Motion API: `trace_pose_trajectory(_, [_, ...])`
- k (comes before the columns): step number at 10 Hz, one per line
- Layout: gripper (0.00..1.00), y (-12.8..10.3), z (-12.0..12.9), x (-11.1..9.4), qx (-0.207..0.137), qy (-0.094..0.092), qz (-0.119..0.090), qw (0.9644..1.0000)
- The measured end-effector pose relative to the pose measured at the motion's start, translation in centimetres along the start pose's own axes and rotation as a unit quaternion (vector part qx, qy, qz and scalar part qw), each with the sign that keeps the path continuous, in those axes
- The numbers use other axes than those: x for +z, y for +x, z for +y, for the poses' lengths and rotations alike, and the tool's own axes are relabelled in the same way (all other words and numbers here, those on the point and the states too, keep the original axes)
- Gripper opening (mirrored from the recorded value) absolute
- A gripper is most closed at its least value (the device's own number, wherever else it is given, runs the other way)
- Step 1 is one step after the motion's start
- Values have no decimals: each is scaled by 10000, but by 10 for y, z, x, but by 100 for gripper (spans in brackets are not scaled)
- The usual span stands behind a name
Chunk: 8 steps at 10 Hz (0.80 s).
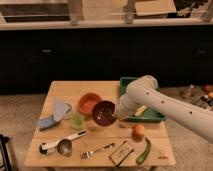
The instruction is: Stack bowls on top of each other
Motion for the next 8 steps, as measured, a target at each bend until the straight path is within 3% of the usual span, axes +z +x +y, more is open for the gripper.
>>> trace_pose_trajectory(3, [0, 29, -21, 7, -220, 87, -53, 9997])
trace_pose_trajectory(8, [0, 82, -66, 38, -510, 268, -233, 9981])
